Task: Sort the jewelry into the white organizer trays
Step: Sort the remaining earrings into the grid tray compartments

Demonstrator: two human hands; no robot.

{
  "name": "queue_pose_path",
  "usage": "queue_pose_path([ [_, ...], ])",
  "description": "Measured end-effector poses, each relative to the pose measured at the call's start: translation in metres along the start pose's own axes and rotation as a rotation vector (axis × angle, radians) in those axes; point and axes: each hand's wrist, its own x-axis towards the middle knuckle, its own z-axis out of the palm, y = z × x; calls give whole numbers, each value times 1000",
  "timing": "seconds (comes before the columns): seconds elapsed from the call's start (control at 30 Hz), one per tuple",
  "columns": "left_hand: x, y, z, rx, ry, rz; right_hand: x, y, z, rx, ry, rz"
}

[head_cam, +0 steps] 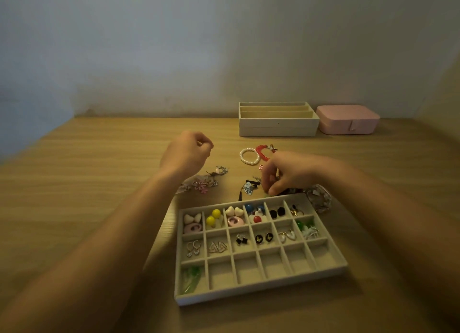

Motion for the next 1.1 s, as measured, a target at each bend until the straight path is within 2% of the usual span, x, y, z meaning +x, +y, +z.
queue_pose_path([
  [0.13,-10,-3,-7,-115,-20,-38,-3,-8,-4,34,22,7],
  [0.3,-27,9,-12,-231,-76,-6,-15,-20,-17,336,249,-35],
  [0.47,-44,34,-11,-376,-268,9,-25,-38,-25,720,339,-74],
  [0.53,-49,40,-9,-479,-362,-15,-26,-47,-24,809,354,-89],
  [0.63,-58,46,-7,-661,-418,-78,-28,-60,-23,890,370,-125],
  [0.83,-64,39,-17,-868,-418,-132,-31,-70,-24,1059,401,-126],
  [1.1,-69,32,-26,-865,-349,-96,-31,-74,-21,1076,422,-91],
])
